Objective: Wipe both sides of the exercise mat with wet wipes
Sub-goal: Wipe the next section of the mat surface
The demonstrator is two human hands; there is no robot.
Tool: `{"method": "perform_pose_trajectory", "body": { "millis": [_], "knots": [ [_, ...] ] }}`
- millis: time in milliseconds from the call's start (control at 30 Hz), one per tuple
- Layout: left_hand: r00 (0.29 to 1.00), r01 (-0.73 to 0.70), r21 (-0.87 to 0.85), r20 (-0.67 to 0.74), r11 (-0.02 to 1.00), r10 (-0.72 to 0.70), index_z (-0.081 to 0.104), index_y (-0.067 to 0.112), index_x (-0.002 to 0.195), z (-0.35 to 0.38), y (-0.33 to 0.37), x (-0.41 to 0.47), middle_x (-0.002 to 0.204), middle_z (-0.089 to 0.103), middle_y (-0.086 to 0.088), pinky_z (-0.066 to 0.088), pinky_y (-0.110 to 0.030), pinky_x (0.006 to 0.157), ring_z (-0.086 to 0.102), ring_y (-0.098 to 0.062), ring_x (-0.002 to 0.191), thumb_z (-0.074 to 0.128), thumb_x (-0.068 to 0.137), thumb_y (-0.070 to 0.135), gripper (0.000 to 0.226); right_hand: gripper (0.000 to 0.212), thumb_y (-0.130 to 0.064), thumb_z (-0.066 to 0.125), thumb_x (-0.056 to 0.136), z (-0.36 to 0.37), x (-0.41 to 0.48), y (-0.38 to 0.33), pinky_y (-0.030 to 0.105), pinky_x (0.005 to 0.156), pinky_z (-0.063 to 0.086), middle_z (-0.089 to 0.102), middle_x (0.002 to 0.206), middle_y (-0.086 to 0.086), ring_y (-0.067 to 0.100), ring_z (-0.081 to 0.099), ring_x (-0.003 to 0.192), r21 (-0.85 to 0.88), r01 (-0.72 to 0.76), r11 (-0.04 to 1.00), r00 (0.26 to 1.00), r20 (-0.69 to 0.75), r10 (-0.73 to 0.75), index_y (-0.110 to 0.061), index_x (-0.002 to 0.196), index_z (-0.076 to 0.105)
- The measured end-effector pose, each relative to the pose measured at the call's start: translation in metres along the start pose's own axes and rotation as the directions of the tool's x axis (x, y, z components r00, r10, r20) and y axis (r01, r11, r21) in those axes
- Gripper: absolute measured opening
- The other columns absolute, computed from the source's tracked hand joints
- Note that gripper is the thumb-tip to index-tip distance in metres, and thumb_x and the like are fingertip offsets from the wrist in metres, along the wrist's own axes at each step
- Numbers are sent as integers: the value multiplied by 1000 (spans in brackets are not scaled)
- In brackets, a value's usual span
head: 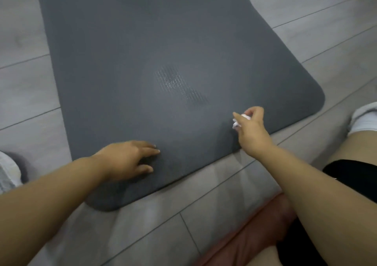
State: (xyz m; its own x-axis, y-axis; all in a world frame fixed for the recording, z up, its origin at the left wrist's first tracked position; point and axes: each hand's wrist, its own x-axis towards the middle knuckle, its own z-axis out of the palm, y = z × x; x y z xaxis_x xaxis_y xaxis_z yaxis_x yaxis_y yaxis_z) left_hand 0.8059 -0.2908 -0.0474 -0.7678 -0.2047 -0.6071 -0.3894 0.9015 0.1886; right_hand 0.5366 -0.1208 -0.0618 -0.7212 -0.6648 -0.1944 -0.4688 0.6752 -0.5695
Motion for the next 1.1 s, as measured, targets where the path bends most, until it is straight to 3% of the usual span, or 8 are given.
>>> {"method": "perform_pose_trajectory", "body": {
  "millis": [133, 333, 433, 533, 633, 800, 933, 1100],
  "knots": [
    [992, 74, 272, 76, 959, -98, 5, 40, 148, 2, -31, -5, 157, -9, 13, 26, -32, 112, 13, -21, 140, 43, 94, 50, 67, 32, -23, 59, 90, -3, 3, 28, 32, 84, 37, 51, 104, 11, 32, 49, 100, -216, -87, 973, 988, -142, 57, -10, 119, 59],
    [979, -26, 422, 194, 906, -63, -10, 36, 147, -1, -38, -5, 154, -24, 9, 28, -32, 112, 4, -23, 143, 34, 99, 41, 66, 20, -21, 57, 91, 36, -18, 11, 36, 76, 41, 50, 111, 17, 36, 54, 94, -203, -145, 968, 984, -134, 120, -4, 102, 61],
    [969, -86, 474, 243, 876, -37, -8, 37, 148, -11, -40, -3, 154, -23, 9, 32, -31, 109, 9, -21, 142, 37, 98, 37, 67, 16, -15, 61, 84, 71, -52, -17, 38, 61, 50, 53, 97, 20, 37, 57, 71, -160, 171, 972, 983, -45, -180, -2, 93, 65],
    [950, -150, 505, 313, 850, -19, -5, 39, 148, -17, -47, -1, 154, -23, 9, 33, -32, 108, 13, -19, 141, 38, 97, 40, 66, 21, -22, 61, 77, 97, -90, -39, 32, 49, 47, 54, 87, 16, 33, 56, 63, -93, 496, 863, 864, 153, -480, -4, 87, 65],
    [925, -213, 531, 381, 820, -7, -7, 40, 147, -18, -55, -1, 153, -28, 9, 29, -32, 111, 8, -18, 144, 38, 97, 41, 68, 9, -15, 70, 74, 98, -93, -42, 24, 43, 37, 52, 78, 10, 29, 54, 61, -93, 632, 769, 755, 299, -584, -9, 79, 65],
    [880, -254, 520, 475, 816, -29, -11, 40, 146, -17, -66, -14, 151, -30, 10, 26, -30, 113, 8, -16, 144, 38, 96, 45, 70, 10, -4, 58, 81, 59, -39, -1, 40, 63, 49, 57, 91, 21, 39, 60, 71, -199, 283, 938, 950, -79, -303, -1, 88, 63],
    [927, -192, 514, 375, 836, -18, -10, 39, 147, -13, -73, -18, 153, -27, 8, 26, -26, 112, 13, -17, 142, 36, 96, 47, 69, 23, -5, 49, 90, 37, -23, 18, 36, 82, 37, 45, 121, 18, 37, 53, 98, -253, -110, 961, 971, -234, 50, -2, 113, 52],
    [988, -132, 297, -33, 946, 148, 49, 29, 135, 11, -83, -19, 144, 38, -8, 54, -43, 81, 46, -33, 109, 67, 79, 46, 61, 26, -15, 49, 94, 61, -34, 2, 25, 82, 35, 45, 124, 16, 30, 53, 101, -22, -244, 970, 937, -264, 230, -5, 117, 55]
  ]
}}
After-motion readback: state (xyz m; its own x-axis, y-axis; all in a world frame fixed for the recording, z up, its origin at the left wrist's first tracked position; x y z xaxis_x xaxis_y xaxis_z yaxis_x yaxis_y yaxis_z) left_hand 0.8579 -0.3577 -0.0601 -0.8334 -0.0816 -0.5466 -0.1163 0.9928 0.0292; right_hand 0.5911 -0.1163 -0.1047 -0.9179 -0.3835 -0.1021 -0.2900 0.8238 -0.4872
